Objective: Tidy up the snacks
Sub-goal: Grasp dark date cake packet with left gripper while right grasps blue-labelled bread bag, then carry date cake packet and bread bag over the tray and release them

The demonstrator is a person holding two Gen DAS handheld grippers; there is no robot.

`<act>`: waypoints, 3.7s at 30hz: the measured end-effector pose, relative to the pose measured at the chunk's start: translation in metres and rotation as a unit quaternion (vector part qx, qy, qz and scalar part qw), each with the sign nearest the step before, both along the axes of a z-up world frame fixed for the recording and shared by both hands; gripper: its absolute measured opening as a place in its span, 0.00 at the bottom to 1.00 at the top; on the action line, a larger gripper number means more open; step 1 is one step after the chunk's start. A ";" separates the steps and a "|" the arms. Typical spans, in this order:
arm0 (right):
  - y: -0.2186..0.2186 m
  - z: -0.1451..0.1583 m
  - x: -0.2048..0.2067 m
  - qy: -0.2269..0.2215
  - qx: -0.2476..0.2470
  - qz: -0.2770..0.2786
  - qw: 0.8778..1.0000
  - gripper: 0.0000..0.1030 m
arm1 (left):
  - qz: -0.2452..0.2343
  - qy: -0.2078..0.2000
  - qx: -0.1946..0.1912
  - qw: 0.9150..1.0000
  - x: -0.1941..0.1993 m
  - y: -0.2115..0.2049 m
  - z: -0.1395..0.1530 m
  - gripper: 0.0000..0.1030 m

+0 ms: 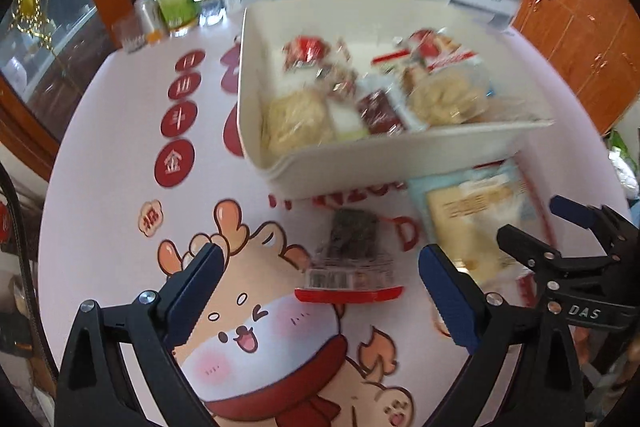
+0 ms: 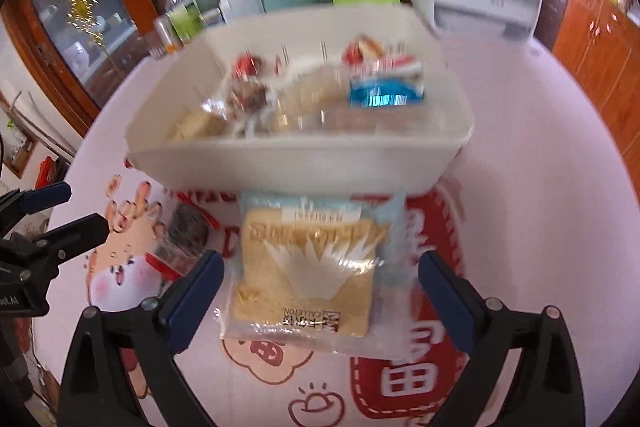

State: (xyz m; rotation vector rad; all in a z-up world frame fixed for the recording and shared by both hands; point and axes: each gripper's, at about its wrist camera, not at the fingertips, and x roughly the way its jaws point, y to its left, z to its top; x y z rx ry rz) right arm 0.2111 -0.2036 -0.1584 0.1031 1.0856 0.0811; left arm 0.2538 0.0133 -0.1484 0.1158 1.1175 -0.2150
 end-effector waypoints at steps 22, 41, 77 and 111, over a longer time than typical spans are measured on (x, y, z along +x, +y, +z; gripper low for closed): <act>0.014 -0.042 0.016 -0.020 -0.046 0.000 0.999 1.00 | -0.004 0.042 -0.021 0.999 0.032 -0.015 -0.071 0.93; -0.033 -0.050 0.027 0.012 0.049 0.009 0.999 1.00 | -0.046 0.028 0.002 0.999 0.029 -0.037 -0.078 0.75; -0.010 0.121 -0.012 -0.140 0.015 0.090 0.986 0.13 | -0.063 -0.114 -0.064 0.989 -0.018 -0.011 0.104 0.39; -0.009 0.292 0.101 -0.278 -0.031 0.050 0.959 0.14 | -0.025 -0.194 -0.019 0.980 0.100 -0.035 0.228 0.40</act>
